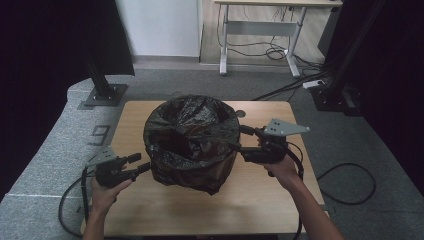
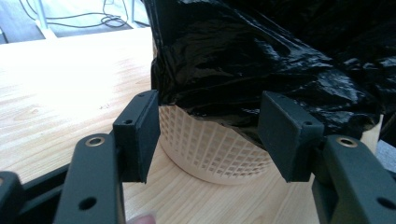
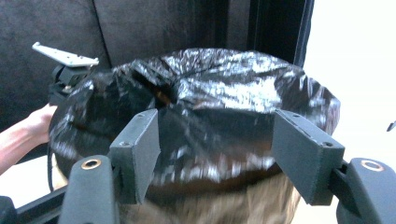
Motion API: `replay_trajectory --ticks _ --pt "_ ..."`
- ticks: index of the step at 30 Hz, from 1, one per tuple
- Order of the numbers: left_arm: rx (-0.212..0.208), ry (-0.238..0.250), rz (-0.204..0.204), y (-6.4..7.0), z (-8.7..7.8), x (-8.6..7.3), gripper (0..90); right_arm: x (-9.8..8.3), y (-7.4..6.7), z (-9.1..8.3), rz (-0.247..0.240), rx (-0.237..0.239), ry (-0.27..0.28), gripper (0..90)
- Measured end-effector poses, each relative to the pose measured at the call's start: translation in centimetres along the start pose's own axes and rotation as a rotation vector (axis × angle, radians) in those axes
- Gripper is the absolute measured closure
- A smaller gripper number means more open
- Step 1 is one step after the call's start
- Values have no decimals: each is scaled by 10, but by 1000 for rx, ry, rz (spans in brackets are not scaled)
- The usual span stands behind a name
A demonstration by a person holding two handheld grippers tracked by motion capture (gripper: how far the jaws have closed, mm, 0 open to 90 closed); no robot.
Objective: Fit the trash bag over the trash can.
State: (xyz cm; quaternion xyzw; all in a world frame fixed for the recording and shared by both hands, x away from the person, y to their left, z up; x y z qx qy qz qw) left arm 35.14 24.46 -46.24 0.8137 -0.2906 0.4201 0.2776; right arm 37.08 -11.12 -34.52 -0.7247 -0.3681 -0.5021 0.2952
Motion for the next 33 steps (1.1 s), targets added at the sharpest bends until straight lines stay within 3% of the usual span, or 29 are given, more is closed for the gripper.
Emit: replay_trajectory --ticks 13,25,33 --pt "-8 -15 14 0 -1 -1 392 52 8 36 4 -19 -38 315" --pt "-14 -58 24 1 9 -6 392 68 12 84 12 -18 -90 313" --pt "-16 -53 25 1 8 -5 392 70 12 108 9 -37 -124 313"
Point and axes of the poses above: each handheld gripper's, and its own axes: z roughly forward along the jaws, x roughly out of its top, y roughly to its right, the point moved 7 cm from there along z, roughly forward along the jaws, and after that the axes turned 6 degrees about -y, right-handed, at the moved point
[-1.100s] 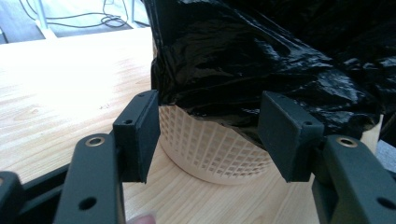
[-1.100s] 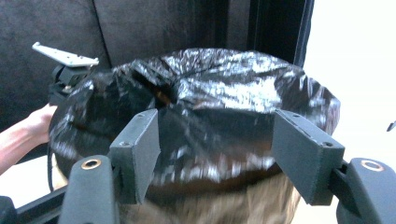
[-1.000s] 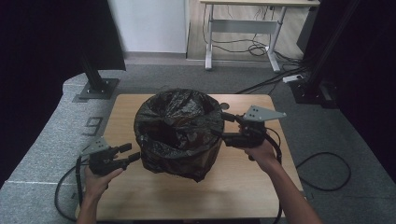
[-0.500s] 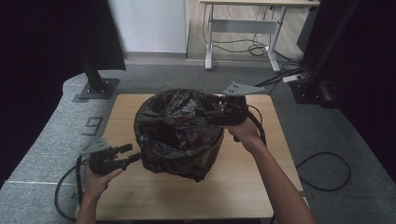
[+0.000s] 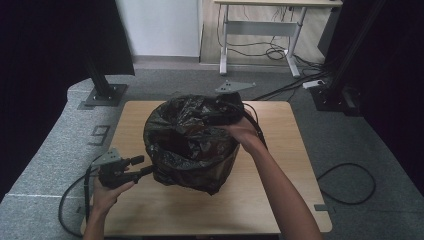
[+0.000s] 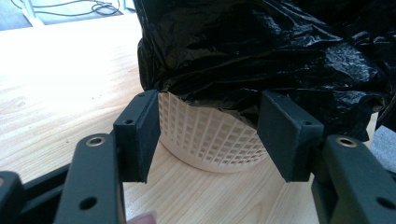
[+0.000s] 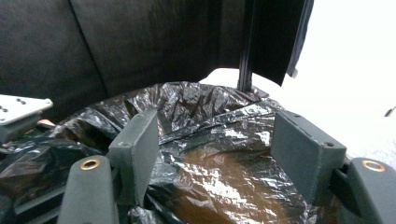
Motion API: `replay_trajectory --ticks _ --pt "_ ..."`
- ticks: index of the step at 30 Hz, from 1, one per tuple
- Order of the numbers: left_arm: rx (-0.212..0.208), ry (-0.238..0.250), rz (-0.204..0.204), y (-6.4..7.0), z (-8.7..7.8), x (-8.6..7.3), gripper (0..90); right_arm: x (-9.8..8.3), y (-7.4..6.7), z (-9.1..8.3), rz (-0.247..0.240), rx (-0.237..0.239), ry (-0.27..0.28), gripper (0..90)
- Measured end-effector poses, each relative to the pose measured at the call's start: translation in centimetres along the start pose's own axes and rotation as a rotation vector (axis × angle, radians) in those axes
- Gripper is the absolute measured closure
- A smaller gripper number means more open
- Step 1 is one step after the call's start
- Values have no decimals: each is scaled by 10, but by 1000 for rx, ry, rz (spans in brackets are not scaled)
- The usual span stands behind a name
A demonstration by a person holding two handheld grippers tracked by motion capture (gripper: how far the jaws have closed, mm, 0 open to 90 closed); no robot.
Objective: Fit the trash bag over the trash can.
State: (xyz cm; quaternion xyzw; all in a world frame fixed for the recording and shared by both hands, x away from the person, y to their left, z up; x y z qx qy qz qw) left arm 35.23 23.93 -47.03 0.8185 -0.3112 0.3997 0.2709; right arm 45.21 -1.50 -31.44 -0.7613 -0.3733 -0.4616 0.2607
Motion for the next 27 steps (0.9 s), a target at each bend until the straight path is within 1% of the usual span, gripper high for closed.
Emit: replay_trajectory --ticks 1,4,9,13,15,18,23,27 --pt "0 1 0 0 0 0 392 1 0 2 -7 -4 1 313" --pt "-3 2 0 0 0 0 392 1 0 10 -23 -17 -27 310" --pt "-4 2 1 -1 -1 0 392 2 -1 22 -23 -17 -38 310" --pt "-4 4 -1 -2 -1 0 393 -2 2 34 -25 -28 -67 310" --pt "-4 4 -3 -2 -1 0 393 -5 3 40 -26 -25 -83 310" --pt "-3 5 -8 -3 -1 -1 393 -8 3 48 -41 -13 -97 308" --pt "-4 5 -8 -3 -1 -2 393 -15 3 60 -21 -7 -133 303" --pt "-4 6 -11 -4 -1 -2 394 -20 2 68 -19 -6 -173 303"
Point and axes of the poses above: each handheld gripper's, and its own axes: z roughly forward along the jaws, x roughly out of its top, y roughly to its right, the point moved 7 cm from there along z, roughly forward along the jaws, and after that the axes turned 6 degrees about -y, right-handed, at the moved point
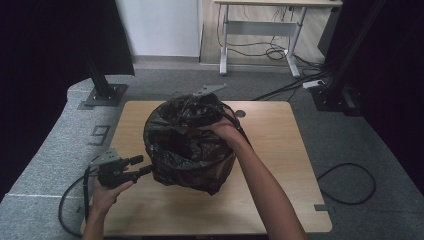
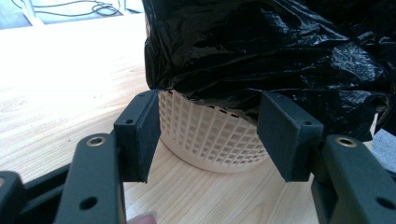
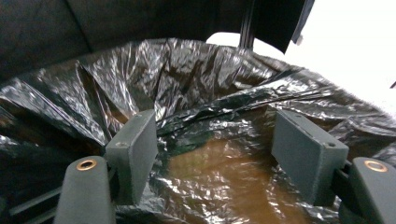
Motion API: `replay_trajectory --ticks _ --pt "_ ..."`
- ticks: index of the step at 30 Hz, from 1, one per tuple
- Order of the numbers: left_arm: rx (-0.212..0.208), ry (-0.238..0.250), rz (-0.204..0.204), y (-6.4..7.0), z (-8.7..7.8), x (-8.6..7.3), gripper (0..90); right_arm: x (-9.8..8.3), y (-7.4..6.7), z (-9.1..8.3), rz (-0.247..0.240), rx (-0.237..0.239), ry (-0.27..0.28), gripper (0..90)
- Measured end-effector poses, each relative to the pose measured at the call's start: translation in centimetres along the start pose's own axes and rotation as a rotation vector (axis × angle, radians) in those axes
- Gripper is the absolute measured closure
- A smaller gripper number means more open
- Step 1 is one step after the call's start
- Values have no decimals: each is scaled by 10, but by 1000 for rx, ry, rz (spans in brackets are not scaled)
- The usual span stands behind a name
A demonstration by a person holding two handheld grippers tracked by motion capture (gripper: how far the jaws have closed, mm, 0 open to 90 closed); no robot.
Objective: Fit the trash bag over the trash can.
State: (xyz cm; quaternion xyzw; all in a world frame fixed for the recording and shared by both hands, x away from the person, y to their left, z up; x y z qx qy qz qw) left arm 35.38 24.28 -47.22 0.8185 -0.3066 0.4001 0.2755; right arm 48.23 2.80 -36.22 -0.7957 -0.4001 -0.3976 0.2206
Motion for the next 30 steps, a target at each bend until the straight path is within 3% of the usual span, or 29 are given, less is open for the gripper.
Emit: replay_trajectory --ticks 6,16,23,26,30 --pt "1 -4 1 -1 2 -1 394 -7 -1 13 28 5 -65 303" --pt "2 -3 0 -2 2 -2 394 -16 0 26 21 2 -146 300" --pt "2 -2 -2 -2 2 -3 394 -24 -6 32 -18 22 -224 291" --pt "3 2 -5 -3 1 -3 394 -23 -7 31 -12 25 -219 282" --pt "4 1 -6 -3 1 -3 394 -15 -8 25 -14 25 -166 274"
Point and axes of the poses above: each handheld gripper's, and its own axes: z roughly forward along the jaws, x roughly out of its top, y roughly to its right, the point moved 7 cm from there along z, roughly forward along the jaws, and after that the axes turned 6 degrees about -y, right-handed, at the moved point
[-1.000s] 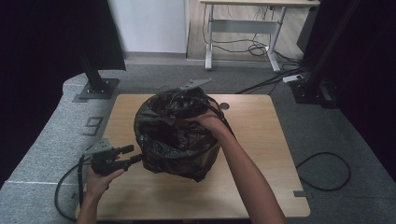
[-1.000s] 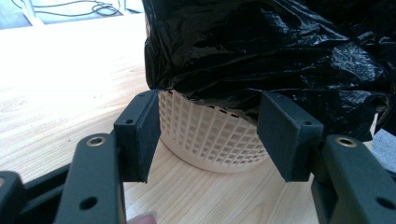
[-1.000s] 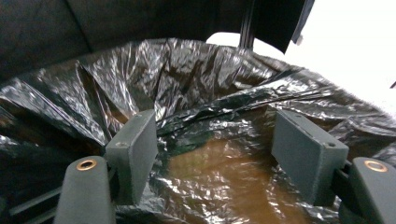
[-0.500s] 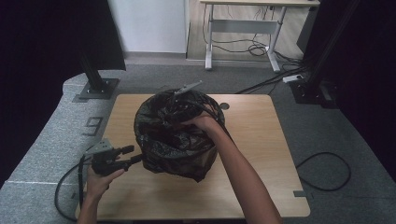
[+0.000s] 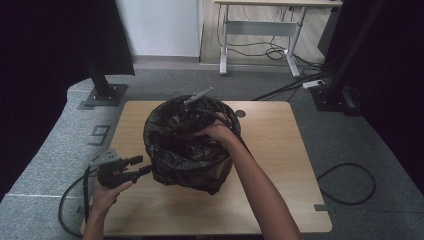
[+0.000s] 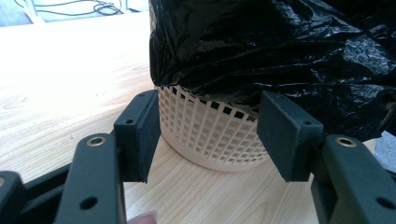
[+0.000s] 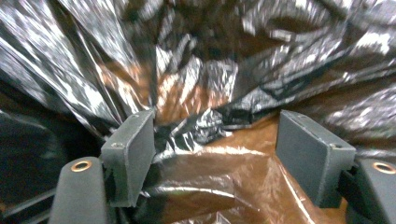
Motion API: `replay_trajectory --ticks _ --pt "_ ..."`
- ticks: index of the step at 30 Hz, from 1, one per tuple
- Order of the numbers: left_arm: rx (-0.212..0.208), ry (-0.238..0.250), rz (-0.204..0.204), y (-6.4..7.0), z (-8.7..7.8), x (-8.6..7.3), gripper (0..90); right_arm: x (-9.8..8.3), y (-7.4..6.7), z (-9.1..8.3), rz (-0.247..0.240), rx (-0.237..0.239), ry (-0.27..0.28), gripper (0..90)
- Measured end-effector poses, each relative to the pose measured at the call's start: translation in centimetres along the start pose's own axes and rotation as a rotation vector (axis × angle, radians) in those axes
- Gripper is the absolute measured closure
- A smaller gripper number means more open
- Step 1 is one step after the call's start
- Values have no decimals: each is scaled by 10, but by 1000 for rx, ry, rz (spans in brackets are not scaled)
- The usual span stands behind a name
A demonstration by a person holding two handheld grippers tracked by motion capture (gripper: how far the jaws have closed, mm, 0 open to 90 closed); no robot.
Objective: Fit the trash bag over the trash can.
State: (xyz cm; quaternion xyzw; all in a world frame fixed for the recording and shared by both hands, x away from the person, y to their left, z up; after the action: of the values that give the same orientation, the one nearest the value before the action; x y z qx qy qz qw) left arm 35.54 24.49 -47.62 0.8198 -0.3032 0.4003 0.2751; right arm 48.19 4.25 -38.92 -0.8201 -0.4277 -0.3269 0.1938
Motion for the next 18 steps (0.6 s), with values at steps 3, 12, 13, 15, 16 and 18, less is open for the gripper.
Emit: replay_trajectory --ticks 3,12,13,15,16,18 --pt "0 -1 -1 -1 0 -1 394 8 -2 -10 12 -1 59 274" --pt "7 17 -7 -3 -6 0 394 18 -8 -51 0 -6 142 276" --pt "7 20 -9 -3 -7 0 394 17 -8 -56 -6 -8 149 275" --pt "6 24 -13 -3 -8 0 394 16 -9 -68 -14 -13 175 275" --pt "6 26 -14 -3 -8 0 394 15 -10 -72 -13 -14 184 276" --pt "6 27 -14 -2 -9 0 394 12 -10 -83 -11 -13 205 276"
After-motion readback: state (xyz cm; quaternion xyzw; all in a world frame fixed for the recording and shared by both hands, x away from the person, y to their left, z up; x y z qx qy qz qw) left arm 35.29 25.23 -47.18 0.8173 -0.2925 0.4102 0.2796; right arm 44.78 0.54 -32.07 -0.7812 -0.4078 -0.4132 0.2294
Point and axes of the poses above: each handheld gripper's, and its own axes: z roughly forward along the jaws, x roughly out of its top, y roughly to its right, the point moved 7 cm from there along z, roughly forward along the jaws, and after that the axes turned 6 degrees about -y, right-handed, at the moved point
